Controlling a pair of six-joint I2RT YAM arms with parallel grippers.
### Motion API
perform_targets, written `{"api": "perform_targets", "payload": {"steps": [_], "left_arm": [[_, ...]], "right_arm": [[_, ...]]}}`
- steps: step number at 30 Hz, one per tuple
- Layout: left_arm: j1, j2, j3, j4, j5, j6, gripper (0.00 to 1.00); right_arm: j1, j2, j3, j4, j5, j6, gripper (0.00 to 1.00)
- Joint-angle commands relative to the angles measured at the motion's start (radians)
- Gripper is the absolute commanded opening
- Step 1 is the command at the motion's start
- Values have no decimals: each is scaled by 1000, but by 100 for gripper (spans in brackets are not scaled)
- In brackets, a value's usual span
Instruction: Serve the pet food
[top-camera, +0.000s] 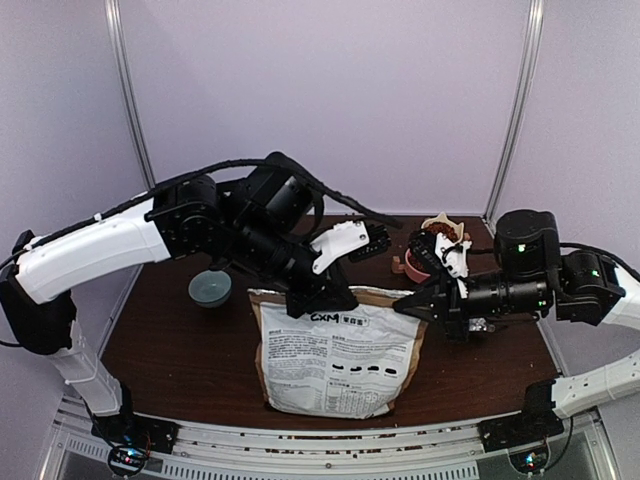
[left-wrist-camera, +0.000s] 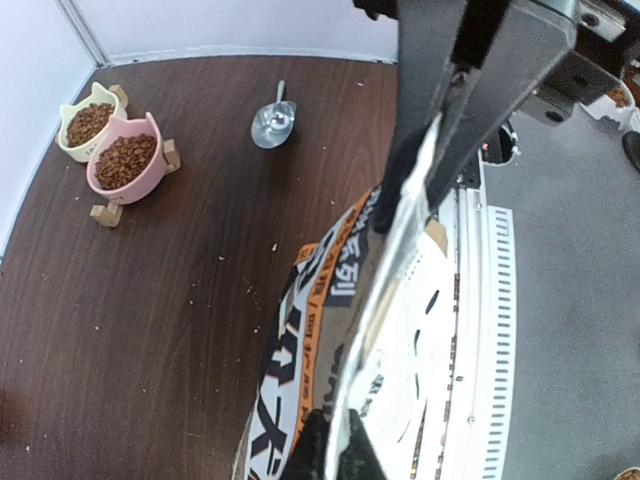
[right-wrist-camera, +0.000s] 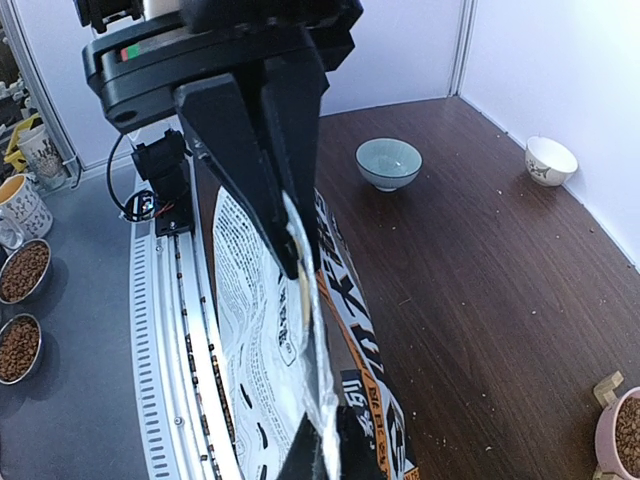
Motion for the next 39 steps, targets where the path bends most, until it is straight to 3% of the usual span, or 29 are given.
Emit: {"api": "perform_targets", "payload": {"steps": [1,4,7,9,10,14,16,18,19,20,21,25,28,29,31,37,39], "left_arm": [[25,-55,-19,-68,-77,22,0],[30,-66,-18,-79,-95,27,0],[39,-81,-20,-84,-120,28,10],[43,-94,-23,-84,-127,29,7],[44,-100,-26,-84,-126,31,0],[55,-115,-34,-90,-128,34,0],[60,-117,-36,-99,-148,30,10],[65,-122,-38,-106,-157,32,12],[66,-126,-40,-108,-157,34,10],[68,-128,-43,-110,-156,37,1],[72,-134,-48,-110,-154,40,0],[87,-148,-61,-112,-155,44,0],[96,-157,-70,-116,-178,43,13],[100,-164,-74,-116,-180,44,13],[109,-173,-82,-115,-174,49,0],[128,-197,-100,-115,-181,52,1],[132,-202,-105,-116,-190,51,10]], "right_arm": [[-7,-48,13,5,54,16,0],[-7,-53,11,-2,55,18,0],[-7,-55,7,-5,56,21,0],[-7,-57,5,-6,55,22,0],[-8,-57,3,-5,54,23,0],[-8,-58,-2,-5,52,26,0],[-7,-59,-4,-5,52,26,0],[-8,-60,-4,-5,53,26,0],[-7,-60,-4,-5,55,26,0],[-7,-61,-4,-5,55,26,0],[-8,-61,-4,-6,56,26,0],[-7,-61,-4,-6,59,24,0],[-8,-61,-5,-7,62,24,0],[-7,-61,-4,-8,62,24,0],[-7,-61,-4,-10,65,24,0],[-8,-57,0,-11,69,23,0],[-7,-57,0,-12,71,21,0]]}}
